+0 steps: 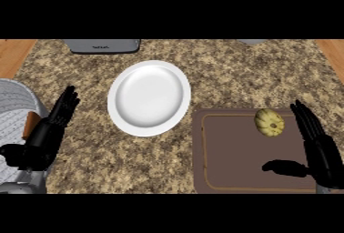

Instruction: Pick the squash from the tray and place it in the plate

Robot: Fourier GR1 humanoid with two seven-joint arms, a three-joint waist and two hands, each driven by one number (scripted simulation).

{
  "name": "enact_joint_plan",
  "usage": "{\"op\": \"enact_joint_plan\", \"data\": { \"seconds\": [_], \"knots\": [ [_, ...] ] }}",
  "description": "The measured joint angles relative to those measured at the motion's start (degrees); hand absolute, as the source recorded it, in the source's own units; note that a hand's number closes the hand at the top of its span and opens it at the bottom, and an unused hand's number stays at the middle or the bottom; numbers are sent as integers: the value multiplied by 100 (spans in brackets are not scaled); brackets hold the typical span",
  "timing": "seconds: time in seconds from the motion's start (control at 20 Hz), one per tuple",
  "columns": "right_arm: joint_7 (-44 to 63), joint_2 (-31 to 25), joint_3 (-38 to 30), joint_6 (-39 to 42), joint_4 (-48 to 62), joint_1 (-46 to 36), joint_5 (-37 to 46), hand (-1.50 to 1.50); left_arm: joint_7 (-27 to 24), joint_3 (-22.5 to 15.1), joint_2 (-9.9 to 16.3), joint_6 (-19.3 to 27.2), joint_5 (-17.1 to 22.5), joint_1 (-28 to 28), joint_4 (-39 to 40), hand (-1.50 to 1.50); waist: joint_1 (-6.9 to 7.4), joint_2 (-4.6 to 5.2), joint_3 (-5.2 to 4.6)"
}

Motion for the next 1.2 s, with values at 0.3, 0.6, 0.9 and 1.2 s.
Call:
{"op": "enact_joint_plan", "data": {
  "seconds": [0.3, 0.6, 0.9, 1.2],
  "knots": [
    [-130, -13, -59, 122, 634, -461, 76, 150, -16, 52, -62, -65, -101, -1, 27, 0, 11, 6, -7],
    [-478, 78, -38, 57, 1135, -943, 143, 150, -26, 173, -117, -208, -74, -36, 98, 0, 15, -10, -7],
    [-922, 260, -53, -435, 1396, -1106, 263, 150, -52, 212, -185, -230, -214, -22, 128, 0, -5, -14, 2],
    [-28, 99, 54, 137, 1567, -1184, 669, 150, 85, 248, -233, -225, -257, -32, 77, 0, 1, -23, -72]
  ]
}}
